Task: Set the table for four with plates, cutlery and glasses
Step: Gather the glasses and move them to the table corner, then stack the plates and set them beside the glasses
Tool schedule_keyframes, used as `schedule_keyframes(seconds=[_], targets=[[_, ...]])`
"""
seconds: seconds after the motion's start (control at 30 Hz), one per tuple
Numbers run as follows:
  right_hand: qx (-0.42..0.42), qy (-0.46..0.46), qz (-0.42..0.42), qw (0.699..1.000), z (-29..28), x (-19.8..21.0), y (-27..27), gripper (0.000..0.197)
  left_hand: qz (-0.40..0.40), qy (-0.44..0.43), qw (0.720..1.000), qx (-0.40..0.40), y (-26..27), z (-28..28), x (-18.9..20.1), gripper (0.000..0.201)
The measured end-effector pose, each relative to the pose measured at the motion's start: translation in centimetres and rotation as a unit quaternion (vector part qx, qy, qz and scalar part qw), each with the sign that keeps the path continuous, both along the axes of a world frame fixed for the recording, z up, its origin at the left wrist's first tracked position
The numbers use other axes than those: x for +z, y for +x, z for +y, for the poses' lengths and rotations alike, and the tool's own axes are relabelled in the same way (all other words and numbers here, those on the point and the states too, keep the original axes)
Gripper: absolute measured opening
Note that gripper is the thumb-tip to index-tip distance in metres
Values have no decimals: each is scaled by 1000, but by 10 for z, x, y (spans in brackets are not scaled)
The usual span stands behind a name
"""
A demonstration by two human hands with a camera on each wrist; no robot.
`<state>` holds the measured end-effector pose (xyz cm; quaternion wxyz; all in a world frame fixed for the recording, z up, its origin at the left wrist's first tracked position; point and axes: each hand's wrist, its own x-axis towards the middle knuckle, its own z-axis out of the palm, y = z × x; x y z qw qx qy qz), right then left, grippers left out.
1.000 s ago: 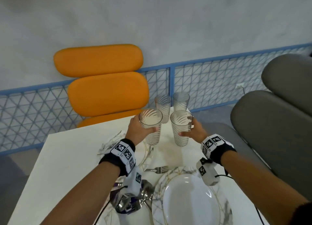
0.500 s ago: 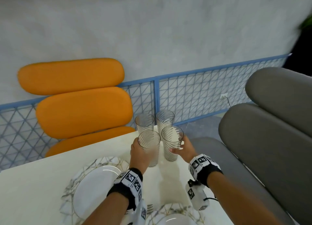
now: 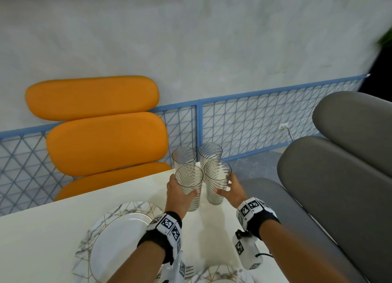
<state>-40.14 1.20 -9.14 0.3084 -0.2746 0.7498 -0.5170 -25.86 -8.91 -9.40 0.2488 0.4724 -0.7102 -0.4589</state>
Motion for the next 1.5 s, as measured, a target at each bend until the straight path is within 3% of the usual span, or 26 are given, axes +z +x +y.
schedule_keyframes(seconds=[0.1,0.23,0.43,0.6,0.73,0.8,0.9,1.0,1.17,1.23,1.33,1.43,1.5], targets=[[-4,13,-6,1000,3,-5,3,78,-4,28,1000,-10,7,5,6,108],[6,72,-2,997,25,-11,16,86,3,58,998,-8,39,16,12,107],[85,181,72,977,95,-27,65,62,15,58,998,-28,142,58,21,65],[92,333,193,918,151,-40,104,60,-69,45,993,-89,238,107,17,20],[70,405,224,884,184,-40,128,57,-133,46,979,-149,298,152,10,18],[45,415,216,883,195,-42,132,48,-158,36,975,-152,324,173,7,13],[8,380,149,913,206,-35,136,27,-176,26,977,-118,365,198,4,11],[-32,287,103,952,217,-23,133,31,-204,30,974,-93,404,218,0,14],[-105,148,64,981,228,6,136,22,-301,-33,953,9,456,221,-26,57],[-133,127,69,981,230,19,143,33,-349,-4,935,61,470,211,-39,71],[-152,79,30,985,228,26,155,29,-368,69,917,139,477,196,-43,86],[-145,61,-16,987,220,32,176,13,-329,157,909,203,477,186,-37,93],[-134,60,-47,988,213,32,189,14,-297,197,906,228,479,181,-32,89]])
